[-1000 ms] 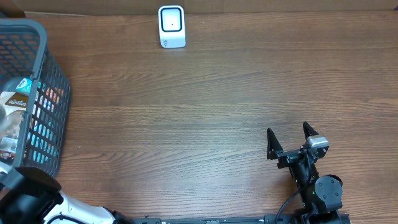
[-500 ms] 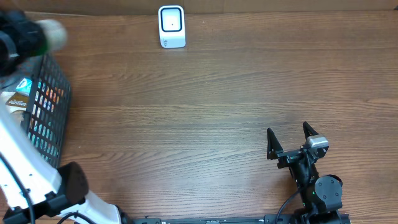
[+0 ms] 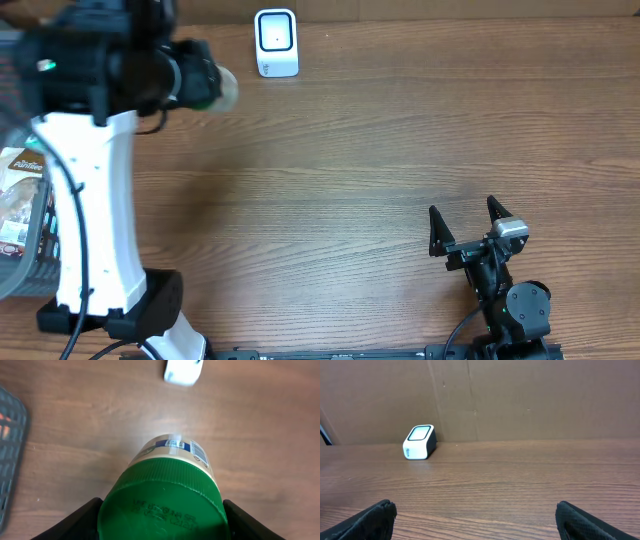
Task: Scan the item barcode
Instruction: 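Lift the jar out and carry it toward the white scanner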
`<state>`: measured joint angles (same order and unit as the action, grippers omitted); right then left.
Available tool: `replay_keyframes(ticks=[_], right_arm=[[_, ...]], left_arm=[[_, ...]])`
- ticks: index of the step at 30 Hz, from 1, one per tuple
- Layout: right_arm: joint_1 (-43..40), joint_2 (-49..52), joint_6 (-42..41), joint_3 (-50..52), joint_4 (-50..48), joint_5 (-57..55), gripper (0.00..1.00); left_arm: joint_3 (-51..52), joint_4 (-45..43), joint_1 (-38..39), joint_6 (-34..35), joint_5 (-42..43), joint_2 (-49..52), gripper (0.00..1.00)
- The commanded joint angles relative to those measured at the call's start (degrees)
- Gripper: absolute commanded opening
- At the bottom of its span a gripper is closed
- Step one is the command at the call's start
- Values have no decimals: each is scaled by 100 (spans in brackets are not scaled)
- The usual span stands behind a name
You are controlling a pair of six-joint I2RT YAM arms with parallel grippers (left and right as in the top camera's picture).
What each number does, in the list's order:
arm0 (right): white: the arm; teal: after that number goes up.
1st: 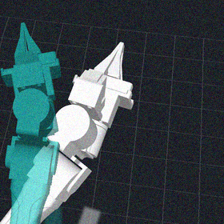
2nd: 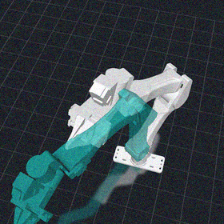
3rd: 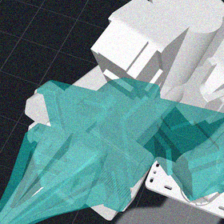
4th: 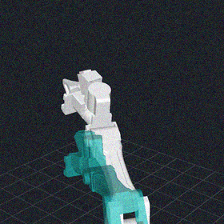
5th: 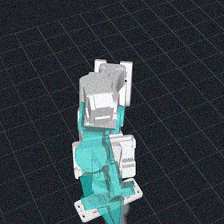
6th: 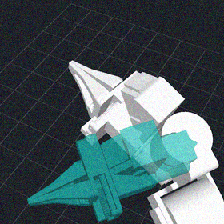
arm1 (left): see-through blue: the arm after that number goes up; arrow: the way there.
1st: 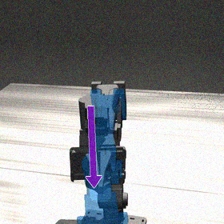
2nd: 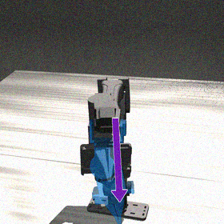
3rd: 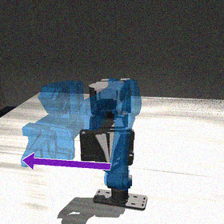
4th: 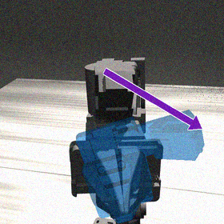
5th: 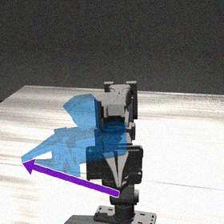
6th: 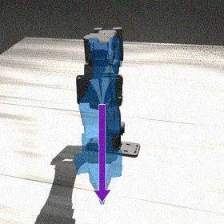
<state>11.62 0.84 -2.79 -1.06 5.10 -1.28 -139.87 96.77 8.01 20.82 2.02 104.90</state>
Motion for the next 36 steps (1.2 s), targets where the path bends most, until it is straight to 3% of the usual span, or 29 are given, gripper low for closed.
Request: replay_keyframes(ticks=[1, 9, 20, 36], right_arm=[[-7, -68, 26, 61, -37, 26, 100], [-7, -68, 26, 61, -37, 26, 100], [-7, -68, 26, 61, -37, 26, 100], [-7, -68, 26, 61, -37, 26, 100]], left_arm=[[570, -111, 227, -20, -282, 0, 37], [2520, -1217, 656, 22, -243, 2, 37], [4437, -2723, 1043, 61, -256, 4, 39], [5250, -3550, 1432, 59, -734, 131, 38]])
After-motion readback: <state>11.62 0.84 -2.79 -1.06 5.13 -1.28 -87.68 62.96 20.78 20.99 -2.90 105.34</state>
